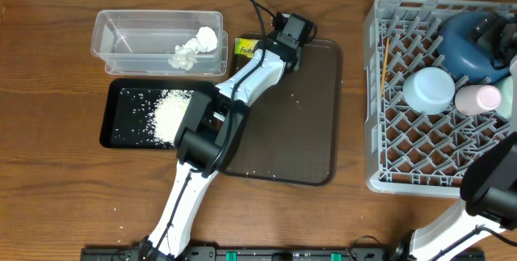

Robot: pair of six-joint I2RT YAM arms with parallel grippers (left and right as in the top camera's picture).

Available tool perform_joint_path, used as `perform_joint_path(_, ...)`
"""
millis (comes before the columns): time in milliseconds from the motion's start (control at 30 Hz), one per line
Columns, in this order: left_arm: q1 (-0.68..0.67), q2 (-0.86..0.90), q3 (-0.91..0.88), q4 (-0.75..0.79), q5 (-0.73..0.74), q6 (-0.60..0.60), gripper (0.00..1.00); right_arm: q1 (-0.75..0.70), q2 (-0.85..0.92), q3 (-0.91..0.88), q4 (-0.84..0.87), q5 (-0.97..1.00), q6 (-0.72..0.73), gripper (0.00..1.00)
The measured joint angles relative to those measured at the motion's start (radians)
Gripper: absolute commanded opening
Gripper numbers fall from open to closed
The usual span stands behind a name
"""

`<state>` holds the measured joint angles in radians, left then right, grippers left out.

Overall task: Sort waste into correct bins and load items into the dishwasher rack
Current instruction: 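Carry the wrapper with the left gripper into the clear plastic bin and release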

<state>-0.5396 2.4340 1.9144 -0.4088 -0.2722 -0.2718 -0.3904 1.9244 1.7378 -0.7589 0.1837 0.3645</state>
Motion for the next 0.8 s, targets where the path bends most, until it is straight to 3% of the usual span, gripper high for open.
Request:
perform_joint_path(433, 0.016, -0.359, -0.021, -0.093, 0.003, 0.008, 0.06, 0.0, 0.0, 0.0, 0.0, 0.0, 0.0, 0.99)
perform_joint_path(600, 0.103, -0.465, -0.018, -0.122, 0.003, 0.008, 0.06, 0.0, 0.0, 0.0, 0.0, 0.0, 0.0, 0.99)
perform_joint_path(800, 0.262, -0.456, -0.018, -0.19, 0.003, -0.01, 0.06, 0.0, 0.0, 0.0, 0.0, 0.0, 0.0, 0.99)
